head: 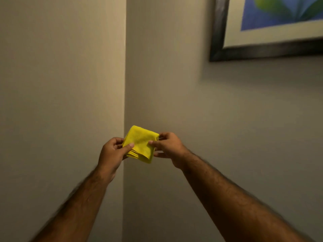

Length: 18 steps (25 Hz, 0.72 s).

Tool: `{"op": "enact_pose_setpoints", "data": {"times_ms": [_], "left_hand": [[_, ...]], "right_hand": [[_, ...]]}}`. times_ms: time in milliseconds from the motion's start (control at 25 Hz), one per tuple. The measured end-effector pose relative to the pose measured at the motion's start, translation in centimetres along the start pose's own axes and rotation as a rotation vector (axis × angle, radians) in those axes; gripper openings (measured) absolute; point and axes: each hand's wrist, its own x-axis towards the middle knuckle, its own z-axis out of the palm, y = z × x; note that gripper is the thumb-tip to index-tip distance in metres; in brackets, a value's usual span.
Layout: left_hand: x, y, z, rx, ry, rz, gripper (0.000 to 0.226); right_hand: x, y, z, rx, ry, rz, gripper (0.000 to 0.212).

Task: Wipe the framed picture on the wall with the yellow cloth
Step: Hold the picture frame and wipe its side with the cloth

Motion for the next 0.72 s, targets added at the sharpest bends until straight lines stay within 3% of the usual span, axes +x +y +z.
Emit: {"op": "enact_pose_setpoints", "data": {"times_ms": [200, 360, 440, 600, 720], "left_hand": [[3.6, 16.9, 7.5, -0.153, -0.153, 0.269, 0.031], [4.3, 26.5, 13.9, -0.291, -0.259, 0.350, 0.030], [4.6, 30.3, 17.2, -0.356, -0.293, 0.359, 0.026], [6.9, 35.5, 22.0, -0.412, -0.231, 0.362, 0.019], [9.6, 37.2, 24.8, -0.414, -0.122, 0.363, 0.023]], "right_hand": [[-3.7, -18.2, -6.6, -0.044, 0.131, -0.370, 0.028], [-6.9, -28.0, -12.0, -0.190, 0.298, -0.561, 0.032], [-8.5, -31.6, -16.0, -0.513, 0.529, -0.683, 0.043], [-13.3, -34.9, -28.5, -1.605, 1.085, -0.980, 0.067], [-16.3, -34.1, -36.7, -1.735, 1.282, -0.782, 0.090]]}}
